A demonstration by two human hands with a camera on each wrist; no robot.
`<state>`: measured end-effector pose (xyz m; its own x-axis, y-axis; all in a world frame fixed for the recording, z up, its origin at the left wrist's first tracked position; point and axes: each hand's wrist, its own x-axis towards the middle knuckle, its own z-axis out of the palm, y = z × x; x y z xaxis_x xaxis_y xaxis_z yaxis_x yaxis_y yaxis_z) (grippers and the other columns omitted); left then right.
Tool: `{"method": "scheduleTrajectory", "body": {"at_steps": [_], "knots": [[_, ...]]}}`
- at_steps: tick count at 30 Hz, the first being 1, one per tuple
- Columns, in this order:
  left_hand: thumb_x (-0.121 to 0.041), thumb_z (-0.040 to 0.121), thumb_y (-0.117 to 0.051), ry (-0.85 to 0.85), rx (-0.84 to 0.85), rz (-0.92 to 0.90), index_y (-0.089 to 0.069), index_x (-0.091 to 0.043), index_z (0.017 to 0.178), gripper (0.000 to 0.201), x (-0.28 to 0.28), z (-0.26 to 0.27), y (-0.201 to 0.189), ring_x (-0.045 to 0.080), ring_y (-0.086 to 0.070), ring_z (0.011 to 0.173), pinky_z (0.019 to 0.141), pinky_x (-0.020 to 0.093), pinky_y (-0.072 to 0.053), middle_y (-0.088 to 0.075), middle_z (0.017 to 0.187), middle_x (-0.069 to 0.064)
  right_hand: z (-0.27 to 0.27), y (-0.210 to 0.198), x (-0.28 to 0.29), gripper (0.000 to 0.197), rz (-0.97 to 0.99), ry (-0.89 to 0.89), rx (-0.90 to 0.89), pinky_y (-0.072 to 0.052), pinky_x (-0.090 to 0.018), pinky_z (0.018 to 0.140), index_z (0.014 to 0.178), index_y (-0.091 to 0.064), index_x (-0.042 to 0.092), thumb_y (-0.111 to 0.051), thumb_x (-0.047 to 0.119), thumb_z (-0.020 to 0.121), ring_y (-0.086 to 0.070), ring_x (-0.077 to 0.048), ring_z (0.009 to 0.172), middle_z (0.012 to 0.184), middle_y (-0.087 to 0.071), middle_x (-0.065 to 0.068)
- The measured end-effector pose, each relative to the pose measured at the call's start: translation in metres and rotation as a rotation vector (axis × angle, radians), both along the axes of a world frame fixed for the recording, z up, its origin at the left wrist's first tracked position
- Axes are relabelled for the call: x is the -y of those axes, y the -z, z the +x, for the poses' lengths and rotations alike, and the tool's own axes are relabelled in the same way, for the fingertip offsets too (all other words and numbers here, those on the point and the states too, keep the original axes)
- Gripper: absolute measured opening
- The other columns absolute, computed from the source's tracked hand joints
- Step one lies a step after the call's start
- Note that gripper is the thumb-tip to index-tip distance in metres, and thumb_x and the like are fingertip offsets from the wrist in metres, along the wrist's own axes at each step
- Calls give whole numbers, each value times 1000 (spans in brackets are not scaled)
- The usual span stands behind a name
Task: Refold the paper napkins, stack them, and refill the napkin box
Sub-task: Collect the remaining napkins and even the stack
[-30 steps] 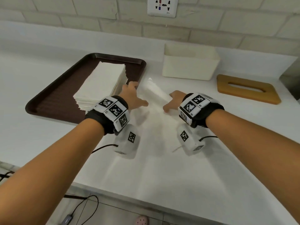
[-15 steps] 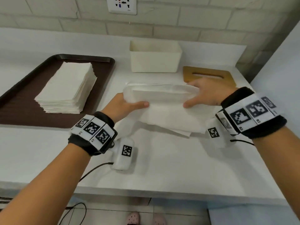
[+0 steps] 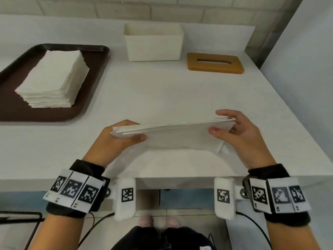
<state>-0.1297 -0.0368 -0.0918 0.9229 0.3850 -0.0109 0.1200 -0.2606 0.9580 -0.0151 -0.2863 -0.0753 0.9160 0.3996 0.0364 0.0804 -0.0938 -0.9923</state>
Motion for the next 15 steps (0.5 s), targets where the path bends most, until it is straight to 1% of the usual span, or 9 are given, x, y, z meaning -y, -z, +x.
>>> {"method": "scheduleTrajectory", "body": {"at_steps": [1, 2, 4, 5, 7, 8, 10, 12, 15], "knots": [[-13, 74, -75, 7, -2, -16, -66, -25, 80, 16, 0, -3, 3, -8, -60, 67, 59, 3, -44, -69, 74, -20, -2, 7, 3, 40, -29, 0, -30, -41, -3, 60, 98, -61, 33, -74, 6, 72, -47, 2, 51, 55, -50, 13], [-10, 74, -74, 18, 1, -32, -66, -26, 84, 21, 1, -5, 6, -9, -62, 72, 62, 3, -45, -70, 77, -22, -4, 13, 5, 45, -67, -20, -60, -43, -4, 64, 104, -60, 34, -76, 8, 71, -48, -1, 54, 62, -52, 8], [0, 75, -70, 36, 31, -95, -63, -25, 93, 32, 4, -6, 11, -7, -66, 84, 70, 5, -48, -73, 87, -20, -6, 19, 5, 55, -77, -101, -91, -47, -8, 73, 116, -54, 22, -76, 2, 70, -60, -1, 68, 85, -62, -2], [4, 76, -67, 36, 52, -128, -62, -25, 97, 37, 5, -6, 12, -3, -67, 89, 74, 7, -49, -73, 91, -18, -7, 20, 4, 55, -64, -147, -79, -48, -8, 76, 118, -51, 16, -74, 0, 70, -62, 4, 77, 93, -64, -3], [3, 77, -65, 22, 86, -160, -59, -27, 102, 39, 8, -3, 12, 0, -67, 93, 78, 11, -51, -73, 95, -17, -9, 19, -2, 45, -96, -190, -15, -45, -9, 84, 111, -52, 18, -64, 8, 69, -59, 4, 93, 104, -62, -1], [-2, 77, -66, 12, 96, -173, -60, -27, 103, 37, 10, -2, 11, -2, -67, 92, 76, 11, -51, -73, 94, -17, -9, 17, -5, 40, -119, -196, 17, -45, -12, 87, 107, -54, 20, -64, 10, 70, -58, -2, 97, 106, -61, -1], [-10, 76, -69, -23, 103, -224, -65, -25, 100, 28, 14, 0, 7, -2, -69, 87, 69, 8, -52, -74, 89, -16, -6, 17, -13, 30, -109, -171, 13, -46, -21, 86, 96, -60, 20, -72, 5, 74, -59, -10, 94, 99, -63, 0], [-15, 73, -73, -59, 121, -258, -69, -21, 99, 27, 12, 0, 5, 2, -70, 86, 66, 9, -52, -75, 86, -13, -5, 13, -18, 24, -20, -110, -103, -48, -21, 83, 89, -63, 22, -72, 5, 75, -62, -8, 87, 90, -67, 4], [-29, 57, -83, -26, 109, -209, -72, -34, 86, 32, 3, -3, 6, 5, -69, 89, 73, 15, -52, -74, 91, -11, -1, 16, -16, 27, 65, -109, -199, -51, -23, 86, 91, -66, 23, -73, 5, 72, -68, -7, 85, 88, -72, 8]]}}
